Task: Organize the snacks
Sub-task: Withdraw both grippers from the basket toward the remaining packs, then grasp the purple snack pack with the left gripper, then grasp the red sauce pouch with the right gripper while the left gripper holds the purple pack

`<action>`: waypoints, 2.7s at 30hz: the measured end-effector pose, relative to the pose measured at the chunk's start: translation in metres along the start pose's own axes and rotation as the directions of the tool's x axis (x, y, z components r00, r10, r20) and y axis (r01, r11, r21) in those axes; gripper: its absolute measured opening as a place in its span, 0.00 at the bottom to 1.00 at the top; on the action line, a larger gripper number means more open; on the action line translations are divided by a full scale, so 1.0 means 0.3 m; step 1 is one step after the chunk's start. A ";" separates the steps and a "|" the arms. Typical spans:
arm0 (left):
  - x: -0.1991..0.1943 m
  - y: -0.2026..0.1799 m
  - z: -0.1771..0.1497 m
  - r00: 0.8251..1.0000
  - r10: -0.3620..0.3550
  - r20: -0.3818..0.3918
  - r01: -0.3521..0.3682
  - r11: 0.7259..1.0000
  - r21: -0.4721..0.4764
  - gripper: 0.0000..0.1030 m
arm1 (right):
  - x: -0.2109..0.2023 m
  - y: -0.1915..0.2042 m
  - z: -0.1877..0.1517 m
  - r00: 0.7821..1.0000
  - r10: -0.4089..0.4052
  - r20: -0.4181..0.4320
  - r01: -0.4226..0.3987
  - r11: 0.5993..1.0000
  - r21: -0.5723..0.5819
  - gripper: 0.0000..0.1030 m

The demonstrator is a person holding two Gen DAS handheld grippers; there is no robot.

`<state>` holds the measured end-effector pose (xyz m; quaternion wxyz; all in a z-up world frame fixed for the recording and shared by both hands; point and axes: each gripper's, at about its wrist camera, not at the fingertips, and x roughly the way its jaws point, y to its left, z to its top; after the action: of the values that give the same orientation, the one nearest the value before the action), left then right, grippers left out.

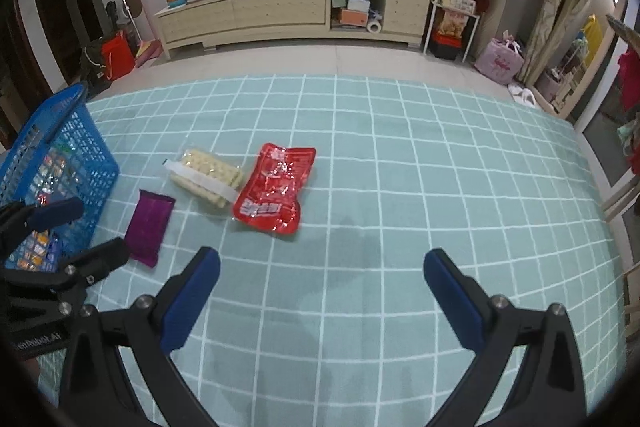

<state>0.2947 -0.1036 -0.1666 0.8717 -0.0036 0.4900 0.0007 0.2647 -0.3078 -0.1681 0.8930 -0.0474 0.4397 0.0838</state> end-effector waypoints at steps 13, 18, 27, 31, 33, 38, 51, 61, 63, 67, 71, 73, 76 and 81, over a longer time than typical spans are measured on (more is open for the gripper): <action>0.159 0.060 0.010 0.998 0.047 -0.037 -0.049 0.997 -0.063 0.72 | 0.112 -0.005 0.013 0.999 0.010 -0.031 -0.011 1.000 -0.029 1.00; 0.189 0.063 0.016 0.993 0.113 -0.040 -0.115 0.993 -0.034 0.72 | 0.144 -0.021 0.011 0.999 0.015 -0.038 -0.016 1.000 -0.011 1.00; 0.217 0.076 0.015 0.993 0.070 -0.098 -0.080 0.991 -0.104 0.52 | 0.125 -0.013 0.016 0.999 0.037 -0.027 -0.037 0.999 -0.017 1.00; 0.208 0.070 0.002 0.993 0.063 -0.095 -0.072 0.993 -0.097 0.44 | 0.123 -0.005 0.019 0.999 0.046 -0.026 -0.047 0.999 -0.017 1.00; 0.202 0.054 -0.010 0.994 0.061 -0.089 -0.067 0.995 -0.072 0.44 | 0.128 -0.002 0.015 0.998 0.050 -0.032 -0.051 0.999 -0.020 1.00; 0.200 0.046 -0.012 0.995 0.049 -0.091 -0.056 0.996 -0.074 0.43 | 0.141 -0.003 0.012 0.995 0.084 -0.046 -0.084 0.996 0.002 1.00; 0.117 0.048 0.070 0.998 0.061 -0.008 -0.062 0.995 -0.073 0.43 | 0.222 -0.073 0.125 0.970 0.206 -0.127 -0.180 0.965 0.189 1.00; 0.141 0.057 0.146 0.999 0.051 0.014 -0.049 0.995 -0.086 0.43 | 0.327 -0.034 0.185 0.959 0.190 -0.211 -0.147 0.968 0.205 0.92; 0.150 0.063 0.148 0.999 0.053 0.013 -0.052 0.995 -0.088 0.43 | 0.343 -0.026 0.193 0.956 0.184 -0.230 -0.139 0.971 0.197 0.87; 0.149 0.070 0.141 0.998 0.059 0.015 -0.058 0.994 -0.093 0.43 | 0.354 0.003 0.206 0.957 0.151 -0.249 -0.114 0.981 0.156 0.81; 0.142 0.076 0.136 0.998 0.055 0.016 -0.053 0.994 -0.096 0.43 | 0.360 0.027 0.212 0.957 0.119 -0.265 -0.088 0.988 0.125 0.77; 0.141 0.073 0.132 0.999 0.052 0.017 -0.050 0.994 -0.092 0.43 | 0.359 0.034 0.208 0.958 0.093 -0.272 -0.067 0.992 0.106 0.72; 0.143 0.068 0.130 0.999 0.046 0.013 -0.045 0.995 -0.089 0.43 | 0.354 0.041 0.205 0.959 0.054 -0.277 -0.035 0.997 0.075 0.58; 0.139 0.062 0.125 1.000 0.030 0.004 -0.029 0.995 -0.094 0.43 | 0.340 0.021 0.192 0.957 0.063 -0.284 -0.042 0.996 0.080 0.42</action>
<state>0.3483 -0.0848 -0.1827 0.8718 -0.0371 0.4871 0.0366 0.3693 -0.2814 -0.2139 0.8186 -0.0145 0.5681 0.0834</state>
